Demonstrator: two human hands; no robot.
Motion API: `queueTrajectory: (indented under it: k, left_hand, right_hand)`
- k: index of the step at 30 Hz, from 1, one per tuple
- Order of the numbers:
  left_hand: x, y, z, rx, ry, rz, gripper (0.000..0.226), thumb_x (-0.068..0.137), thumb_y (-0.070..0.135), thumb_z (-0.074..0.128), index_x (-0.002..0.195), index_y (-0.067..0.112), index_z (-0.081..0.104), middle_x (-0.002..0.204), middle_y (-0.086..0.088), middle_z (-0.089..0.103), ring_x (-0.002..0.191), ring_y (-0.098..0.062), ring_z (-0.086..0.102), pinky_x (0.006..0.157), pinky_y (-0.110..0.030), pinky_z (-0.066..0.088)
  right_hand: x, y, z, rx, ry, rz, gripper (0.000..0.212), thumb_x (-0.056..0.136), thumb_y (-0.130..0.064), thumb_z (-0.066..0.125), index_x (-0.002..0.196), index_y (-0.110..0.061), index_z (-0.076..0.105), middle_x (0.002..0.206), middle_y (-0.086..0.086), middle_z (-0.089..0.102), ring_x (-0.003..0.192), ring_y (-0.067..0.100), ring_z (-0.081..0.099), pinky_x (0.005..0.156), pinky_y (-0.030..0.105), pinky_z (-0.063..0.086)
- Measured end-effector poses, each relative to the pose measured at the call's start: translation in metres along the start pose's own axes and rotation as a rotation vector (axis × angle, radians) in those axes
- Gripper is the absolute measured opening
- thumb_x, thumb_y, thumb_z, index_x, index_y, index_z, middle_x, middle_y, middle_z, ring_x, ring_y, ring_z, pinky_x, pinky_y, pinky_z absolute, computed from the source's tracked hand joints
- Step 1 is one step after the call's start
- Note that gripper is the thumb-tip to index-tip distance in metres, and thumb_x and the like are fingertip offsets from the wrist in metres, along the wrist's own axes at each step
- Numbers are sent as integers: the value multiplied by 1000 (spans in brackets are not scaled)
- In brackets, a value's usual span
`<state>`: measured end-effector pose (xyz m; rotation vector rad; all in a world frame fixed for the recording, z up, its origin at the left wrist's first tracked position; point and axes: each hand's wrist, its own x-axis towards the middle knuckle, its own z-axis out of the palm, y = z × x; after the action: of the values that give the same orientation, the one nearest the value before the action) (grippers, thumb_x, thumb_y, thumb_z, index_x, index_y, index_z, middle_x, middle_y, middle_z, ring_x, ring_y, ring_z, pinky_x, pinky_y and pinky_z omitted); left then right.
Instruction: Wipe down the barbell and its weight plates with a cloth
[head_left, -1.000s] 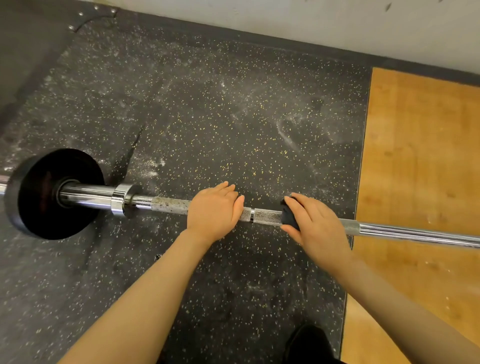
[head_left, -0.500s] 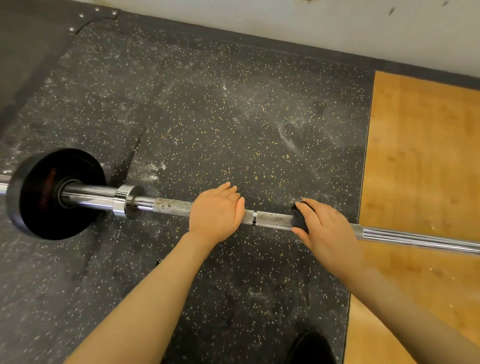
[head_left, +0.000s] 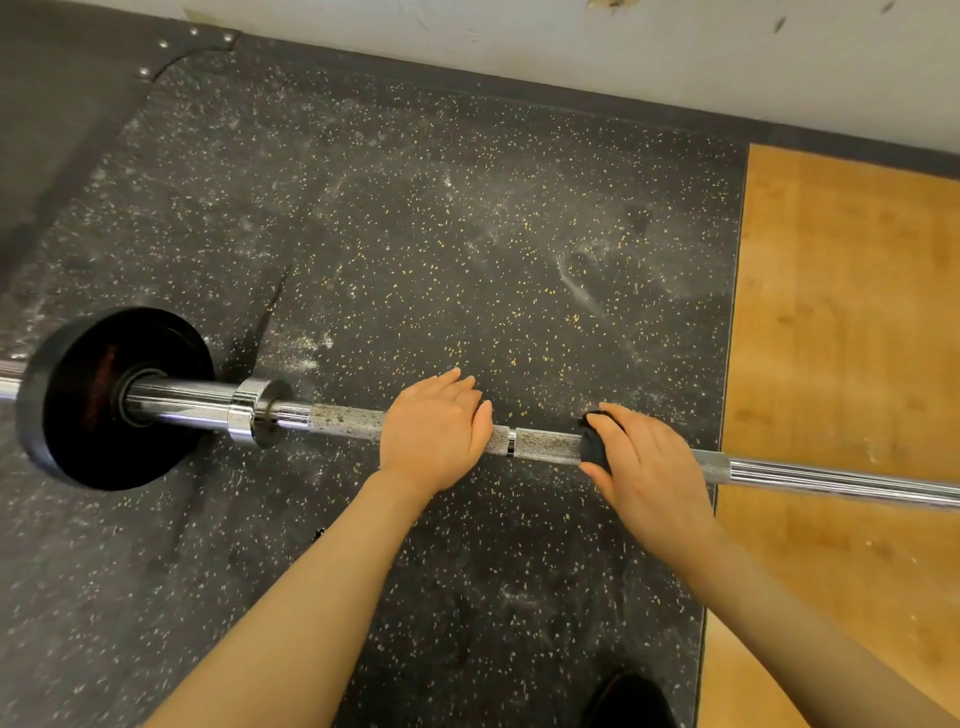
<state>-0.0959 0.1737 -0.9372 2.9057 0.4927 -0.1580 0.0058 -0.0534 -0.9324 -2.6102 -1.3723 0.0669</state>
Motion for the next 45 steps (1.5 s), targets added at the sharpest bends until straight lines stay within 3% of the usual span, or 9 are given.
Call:
queueTrajectory:
  k: [5, 11, 14, 20, 23, 30, 36, 45]
  left_hand:
    - [-7, 3, -2, 50, 48, 42, 64, 101, 42, 15, 133, 5, 57, 143, -10, 50, 141, -25, 36, 119, -39, 22]
    - [-51, 13, 21, 43, 169, 153, 61, 102, 45, 22, 149, 7, 31, 159, -12, 22, 149, -27, 13, 121, -43, 11]
    - [-53, 16, 31, 69, 191, 191, 61, 101, 45, 27, 151, 10, 26, 160, -10, 17, 149, -26, 9, 121, -42, 7]
    - [-44, 10, 38, 86, 217, 219, 59, 101, 45, 27, 152, 14, 23, 161, -3, 14, 150, -21, 8, 121, -40, 7]
    - [-39, 8, 36, 76, 219, 226, 57, 102, 44, 22, 152, 15, 24, 160, -2, 16, 149, -20, 10, 121, -39, 8]
    - [-23, 6, 29, 49, 239, 228, 54, 101, 39, 31, 150, 15, 32, 159, -3, 23, 148, -20, 17, 121, -39, 12]
    - [-3, 5, 20, 54, 227, 225, 55, 102, 41, 29, 148, 13, 37, 157, -4, 29, 147, -21, 21, 121, -38, 13]
    - [27, 7, 16, 51, 232, 190, 56, 101, 42, 30, 146, 11, 39, 157, -6, 30, 147, -23, 21, 121, -39, 13]
  right_hand:
    - [2, 1, 2, 6, 15, -7, 51, 90, -43, 43, 120, -5, 60, 119, 13, 63, 100, 31, 63, 84, 42, 53]
    - [6, 4, 2, -7, 34, -23, 51, 90, -42, 43, 119, -4, 61, 117, 13, 63, 97, 31, 64, 81, 42, 53]
    - [8, 5, 2, -3, 7, -20, 51, 91, -43, 43, 119, -4, 61, 118, 13, 63, 97, 32, 64, 79, 43, 53]
    - [12, 7, 1, 18, 0, -14, 49, 90, -41, 50, 122, -5, 60, 122, 13, 62, 101, 32, 63, 84, 44, 52]
    - [13, 6, 2, 37, 68, -11, 52, 91, -40, 48, 125, -2, 58, 123, 15, 61, 104, 34, 62, 88, 46, 51]
    - [13, 5, 9, 96, 253, -16, 50, 96, -39, 48, 134, -5, 44, 129, 16, 55, 112, 31, 51, 98, 43, 40]
    - [13, 8, 8, 93, 271, 0, 51, 96, -36, 47, 135, -3, 46, 130, 17, 55, 113, 33, 52, 98, 49, 45]
    - [45, 3, 7, -11, 303, -30, 49, 94, -33, 54, 132, -2, 53, 129, 17, 57, 110, 33, 55, 94, 46, 46]
